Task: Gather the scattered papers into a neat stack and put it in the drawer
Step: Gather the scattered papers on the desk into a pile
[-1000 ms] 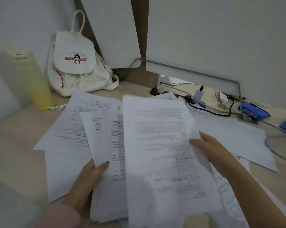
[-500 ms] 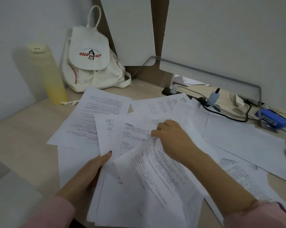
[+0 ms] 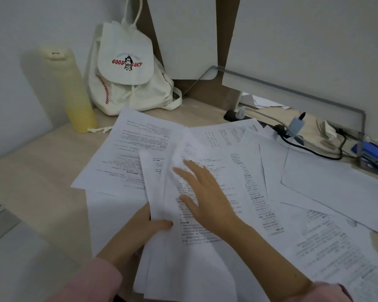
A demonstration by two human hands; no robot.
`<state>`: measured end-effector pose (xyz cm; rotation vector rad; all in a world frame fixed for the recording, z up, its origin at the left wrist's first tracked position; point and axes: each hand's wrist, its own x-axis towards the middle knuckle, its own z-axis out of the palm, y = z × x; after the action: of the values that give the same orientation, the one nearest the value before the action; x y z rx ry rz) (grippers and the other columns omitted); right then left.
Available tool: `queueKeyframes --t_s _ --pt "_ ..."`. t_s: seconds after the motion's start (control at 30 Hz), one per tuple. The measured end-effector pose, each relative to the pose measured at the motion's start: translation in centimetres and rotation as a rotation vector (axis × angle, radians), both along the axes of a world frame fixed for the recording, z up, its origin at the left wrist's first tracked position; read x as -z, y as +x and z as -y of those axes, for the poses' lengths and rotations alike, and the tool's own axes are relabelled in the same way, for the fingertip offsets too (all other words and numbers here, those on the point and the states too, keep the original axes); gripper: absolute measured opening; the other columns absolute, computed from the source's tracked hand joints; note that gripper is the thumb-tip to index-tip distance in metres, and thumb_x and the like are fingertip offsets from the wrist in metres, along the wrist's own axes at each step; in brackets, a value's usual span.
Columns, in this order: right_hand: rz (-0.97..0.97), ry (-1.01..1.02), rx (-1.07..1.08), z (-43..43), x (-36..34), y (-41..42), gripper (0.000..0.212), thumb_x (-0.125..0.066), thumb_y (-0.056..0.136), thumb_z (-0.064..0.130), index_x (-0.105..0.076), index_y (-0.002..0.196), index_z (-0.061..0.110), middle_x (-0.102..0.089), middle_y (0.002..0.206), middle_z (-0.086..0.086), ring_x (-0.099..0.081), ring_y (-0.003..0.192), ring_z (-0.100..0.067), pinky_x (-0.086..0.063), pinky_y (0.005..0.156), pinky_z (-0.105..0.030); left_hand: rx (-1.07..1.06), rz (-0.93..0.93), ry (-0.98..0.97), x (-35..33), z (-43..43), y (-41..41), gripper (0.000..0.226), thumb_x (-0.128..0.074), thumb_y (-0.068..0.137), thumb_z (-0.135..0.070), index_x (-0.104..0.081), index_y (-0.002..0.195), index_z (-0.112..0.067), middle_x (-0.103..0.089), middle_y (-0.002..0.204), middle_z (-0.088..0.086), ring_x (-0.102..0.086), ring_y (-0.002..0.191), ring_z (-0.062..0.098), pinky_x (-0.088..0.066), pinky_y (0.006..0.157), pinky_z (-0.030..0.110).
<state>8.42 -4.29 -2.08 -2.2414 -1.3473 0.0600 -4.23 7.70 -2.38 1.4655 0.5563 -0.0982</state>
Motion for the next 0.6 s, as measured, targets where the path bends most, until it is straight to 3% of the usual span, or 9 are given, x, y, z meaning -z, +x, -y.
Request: queueKeyframes --t_s 0.07,0.17,0.3,0.37,0.47,0.6 --pt "-0.1 0.031 0.129 1.2 -0.2 0.5 0.058 -0.053 0.093 0.024 -0.027 0.144 0.026 -0.018 0.156 0.002 -0.016 0.143 -0.014 -0.009 0.117 -0.028 -0.018 -0.004 0.053 0.2 -0.3 0.7 0.051 -0.065 0.071 -0.011 -0.056 0.12 -0.021 -0.068 0.108 -0.004 -0.063 0.102 0.016 -0.052 0.088 0.03" --pt "-0.271 0.063 0.434 3.6 -0.1 2.0 0.062 -0.054 0.092 0.026 -0.023 0.146 0.022 -0.017 0.156 -0.001 -0.018 0.142 -0.016 -0.014 0.112 -0.025 -0.066 0.057 0.096 0.2 -0.5 1.3 0.041 -0.063 0.081 -0.001 -0.051 0.109 -0.029 -0.06 0.096 -0.016 -0.058 0.09 0.0 -0.048 0.067 0.006" --pt "-0.683 0.243 0.806 7.0 -0.7 3.9 0.072 -0.062 0.087 0.026 -0.023 0.146 0.016 -0.027 0.152 -0.007 -0.032 0.137 -0.024 -0.03 0.109 -0.037 -0.093 0.125 0.159 -0.7 -1.0 2.3 0.044 -0.053 0.086 0.007 -0.051 0.104 -0.032 -0.061 0.098 -0.016 -0.06 0.069 -0.017 -0.046 0.059 0.001" --pt "-0.928 0.348 0.833 8.6 -1.5 4.0 0.065 -0.061 0.087 0.029 -0.03 0.143 0.019 -0.044 0.142 -0.007 -0.05 0.123 -0.027 -0.041 0.105 -0.041 -0.079 0.184 0.179 -1.2 -0.8 2.9 0.044 -0.052 0.086 0.006 -0.052 0.1 -0.035 -0.067 0.087 -0.024 -0.059 0.069 -0.021 -0.046 0.06 0.0" --pt "-1.211 0.535 0.633 10.2 -3.2 3.2 0.035 -0.055 0.09 0.02 -0.056 0.124 0.013 -0.068 0.118 -0.009 -0.068 0.102 -0.026 -0.055 0.088 -0.038 -0.049 0.248 0.195 -2.1 -0.2 3.8 0.047 -0.049 0.087 0.006 -0.053 0.094 -0.04 -0.067 0.074 -0.037 -0.062 0.073 -0.018 -0.046 0.059 0.001" --pt "-1.095 0.697 0.594 11.5 -5.6 2.5 0.03 -0.055 0.088 0.009 -0.063 0.115 0.018 -0.073 0.109 -0.003 -0.07 0.095 -0.022 -0.058 0.072 -0.029 -0.043 0.321 0.219 -3.8 0.8 4.6 0.038 -0.054 0.084 0.004 -0.06 0.098 -0.031 -0.071 0.077 -0.027 -0.067 0.074 -0.004 -0.049 0.059 0.007"
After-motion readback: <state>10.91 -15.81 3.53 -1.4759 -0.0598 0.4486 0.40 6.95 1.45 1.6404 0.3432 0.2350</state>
